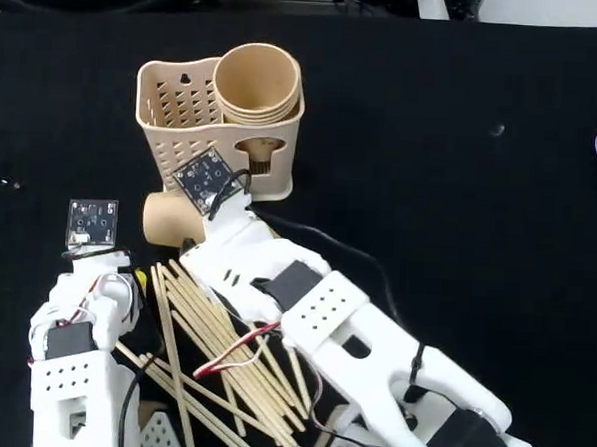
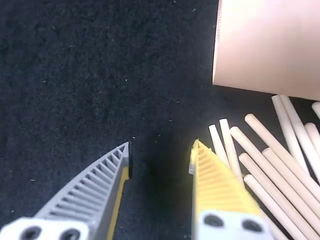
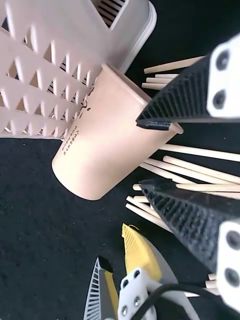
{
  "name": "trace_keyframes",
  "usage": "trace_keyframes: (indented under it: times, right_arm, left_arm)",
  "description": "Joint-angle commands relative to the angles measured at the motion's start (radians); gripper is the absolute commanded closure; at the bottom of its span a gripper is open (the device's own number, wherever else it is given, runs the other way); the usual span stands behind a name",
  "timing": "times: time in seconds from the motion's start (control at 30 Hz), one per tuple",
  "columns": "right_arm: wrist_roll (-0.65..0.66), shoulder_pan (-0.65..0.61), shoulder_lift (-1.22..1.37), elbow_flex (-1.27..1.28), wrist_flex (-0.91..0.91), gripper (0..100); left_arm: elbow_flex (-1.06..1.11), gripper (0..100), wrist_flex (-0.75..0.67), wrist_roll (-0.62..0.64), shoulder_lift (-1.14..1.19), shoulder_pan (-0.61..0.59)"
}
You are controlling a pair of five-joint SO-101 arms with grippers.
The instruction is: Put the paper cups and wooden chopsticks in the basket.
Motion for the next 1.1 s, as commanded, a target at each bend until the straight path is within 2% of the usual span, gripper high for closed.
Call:
trace_keyframes:
  times: [0.0,0.2,0.43,0.7,0.87,0.93,1.03,1.07]
  right_arm:
    - [-0.074,0.069,0.002,-0.042,0.018,82.8]
    - [-0.13,0.077,0.005,-0.028,0.011,77.5]
    - [-0.132,0.077,0.015,-0.025,-0.031,78.0]
    - [-0.129,0.078,0.18,-0.108,-0.035,78.0]
    - [-0.123,0.078,0.197,-0.142,-0.032,78.2]
    - [-0.121,0.078,0.197,-0.14,-0.032,82.9]
    - [-0.069,0.081,0.197,-0.136,-0.032,99.6]
    - [-0.037,0.084,0.197,-0.134,-0.029,97.5]
  left_arm:
    - [-0.021,80,-0.02,0.009,-0.009,-0.01]
    - [-0.021,80,-0.02,0.009,-0.009,-0.005]
    - [-0.021,80,-0.02,0.009,-0.009,-0.005]
    - [-0.019,80,-0.02,0.008,-0.009,-0.008]
    - [-0.019,80,-0.02,0.008,-0.009,-0.01]
    - [-0.019,80,-0.02,0.006,-0.009,-0.01]
    - [-0.019,80,-0.02,0.006,-0.009,-0.01]
    - [-0.019,80,-0.02,0.006,-0.009,-0.01]
